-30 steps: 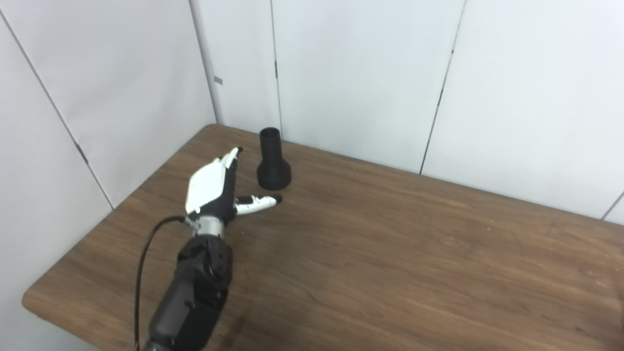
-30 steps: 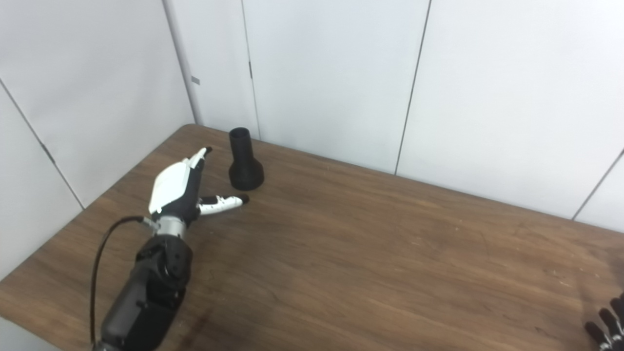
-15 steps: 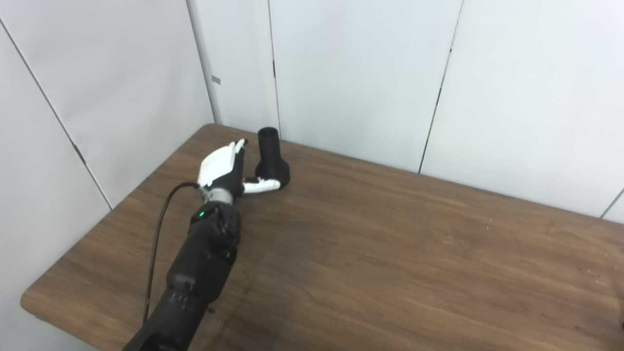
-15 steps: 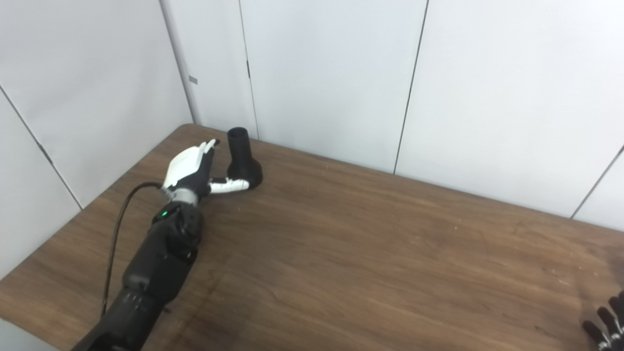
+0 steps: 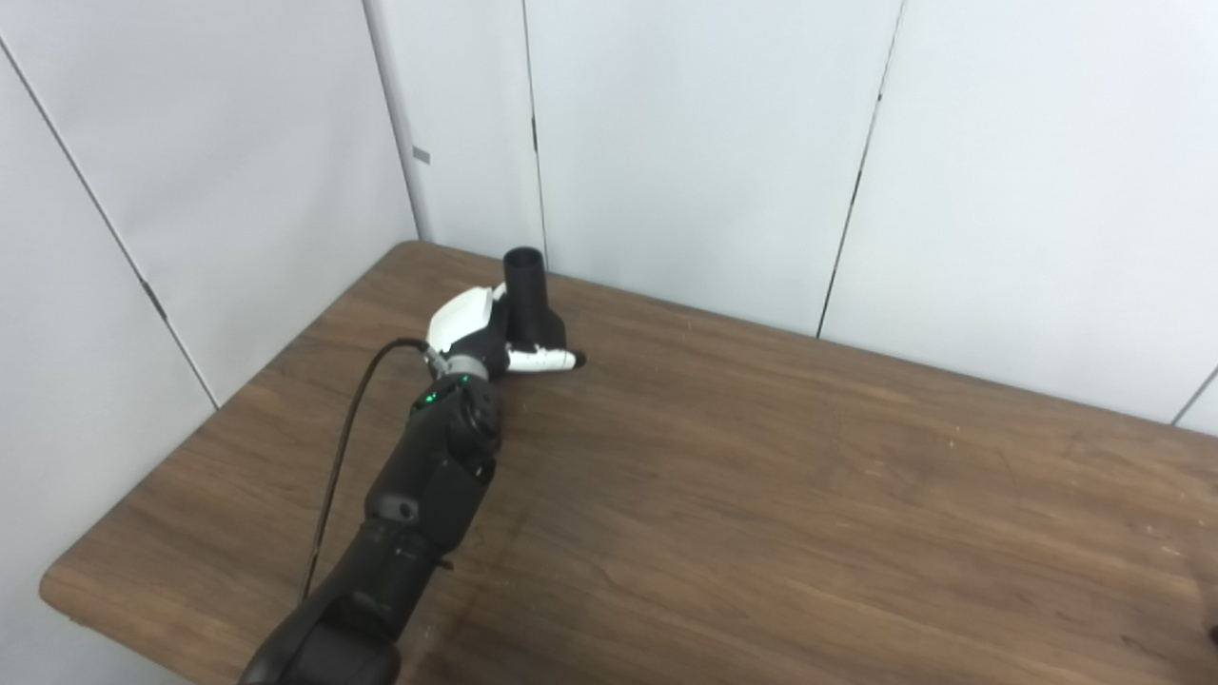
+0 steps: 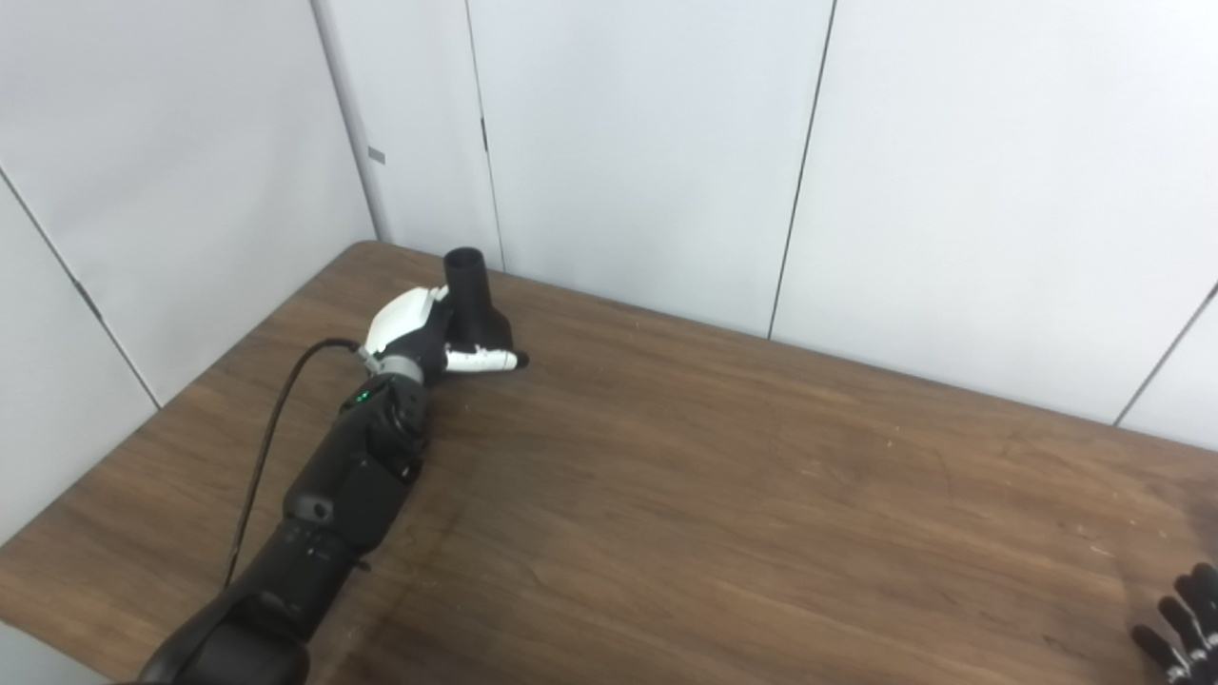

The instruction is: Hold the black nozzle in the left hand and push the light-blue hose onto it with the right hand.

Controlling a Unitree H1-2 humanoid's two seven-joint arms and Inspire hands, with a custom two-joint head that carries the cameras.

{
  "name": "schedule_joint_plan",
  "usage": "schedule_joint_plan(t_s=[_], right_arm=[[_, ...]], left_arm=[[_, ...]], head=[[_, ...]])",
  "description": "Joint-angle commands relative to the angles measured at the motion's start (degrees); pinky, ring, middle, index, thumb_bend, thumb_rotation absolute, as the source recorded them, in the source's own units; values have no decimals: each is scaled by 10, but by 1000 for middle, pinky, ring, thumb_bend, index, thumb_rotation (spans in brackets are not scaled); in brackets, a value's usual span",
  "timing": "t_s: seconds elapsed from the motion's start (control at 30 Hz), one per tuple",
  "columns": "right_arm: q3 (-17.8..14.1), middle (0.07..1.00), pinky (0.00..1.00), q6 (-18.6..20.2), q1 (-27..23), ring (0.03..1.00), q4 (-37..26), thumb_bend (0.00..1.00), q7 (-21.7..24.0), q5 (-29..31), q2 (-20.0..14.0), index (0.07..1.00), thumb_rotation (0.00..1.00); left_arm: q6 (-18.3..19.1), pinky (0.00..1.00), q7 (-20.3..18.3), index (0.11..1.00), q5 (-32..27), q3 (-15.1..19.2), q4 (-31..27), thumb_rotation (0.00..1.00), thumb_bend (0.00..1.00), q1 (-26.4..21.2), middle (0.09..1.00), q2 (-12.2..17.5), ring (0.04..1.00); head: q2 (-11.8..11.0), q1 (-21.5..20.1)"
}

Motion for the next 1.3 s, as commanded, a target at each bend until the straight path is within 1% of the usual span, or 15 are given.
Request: schedule_joint_plan(t_s=[0.0, 0.3, 0.37, 0.6, 0.73, 0.77, 0.83, 0.87, 0.9, 0.93, 0.97, 1.0, 1.03, 1.13, 1.27], right_arm=[[10, 951, 864, 0, 0, 959, -7, 543, 5, -10, -4, 960, 1000], [12, 941, 851, -7, 1, 949, -1, 528, 8, -14, -10, 954, 1000], [12, 940, 850, -8, 1, 948, -2, 530, 7, -14, -9, 952, 1000], [13, 927, 853, -18, -1, 939, 2, 547, 9, -12, -8, 945, 1000], [13, 917, 852, -23, -3, 928, 7, 556, 9, -12, -9, 942, 1000], [13, 913, 850, -23, -3, 924, 6, 559, 9, -11, -9, 941, 1000], [13, 907, 842, -23, -2, 917, 4, 568, 9, -11, -8, 936, 1000], [13, 906, 841, -24, -2, 916, 4, 569, 9, -11, -8, 935, 1000], [13, 906, 840, -23, -1, 915, 2, 570, 9, -11, -8, 934, 1000], [13, 901, 836, -22, 0, 913, -1, 577, 9, -10, -8, 933, 1000], [12, 898, 834, -21, 1, 912, -3, 582, 9, -10, -8, 932, 1000], [12, 897, 832, -19, 1, 912, -5, 585, 9, -9, -9, 931, 1000], [12, 895, 830, -18, 1, 911, -7, 589, 9, -8, -9, 930, 1000], [9, 893, 828, -13, 2, 911, -8, 597, 9, -5, -11, 928, 1000], [7, 892, 835, -10, 1, 916, -8, 614, 9, -1, -13, 927, 1000]], left_arm=[[0, 1000, 21, 902, -3, -1, -3, 500, 1000, -30, 982, 4, 1000], [-1, 1000, 37, 893, -5, -28, 29, 484, 1000, -43, 979, 18, 1000], [0, 1000, 38, 879, -3, -32, 38, 471, 1000, -47, 970, 22, 1000], [-1, 1000, 45, 821, 20, -38, 46, 379, 987, -50, 898, 29, 1000], [0, 1000, 48, 756, 43, -36, 54, 308, 959, -53, 856, 28, 1000], [0, 1000, 53, 724, 46, -32, 55, 271, 945, -54, 829, 27, 983], [0, 1000, 67, 627, 42, -26, 56, 133, 901, -54, 718, 24, 911], [-1, 1000, 71, 611, 41, -25, 57, 109, 894, -54, 700, 24, 898], [-2, 1000, 84, 603, 30, -25, 54, 97, 890, -51, 690, 21, 892], [-5, 1000, 97, 536, 21, -25, 53, 73, 674, -49, 650, 19, 851], [-9, 1000, 107, 512, 13, -26, 54, 64, 601, -48, 645, 18, 837], [-13, 1000, 114, 499, 7, -28, 55, 59, 564, -46, 634, 18, 812], [-16, 1000, 119, 489, 3, -32, 57, 55, 540, -46, 619, 19, 789], [-26, 1000, 130, 481, -4, -46, 64, 51, 525, -44, 570, 24, 763], [-40, 1000, 136, 481, -16, -64, 76, 49, 523, -45, 573, 30, 772]], head=[[1, -1], [4, -3], [10, -4], [15, -3], [19, -7], [21, -10], [21, -12], [21, -12], [24, -15], [25, -16], [25, -16], [26, -18], [27, -18], [28, -19], [28, -22]])
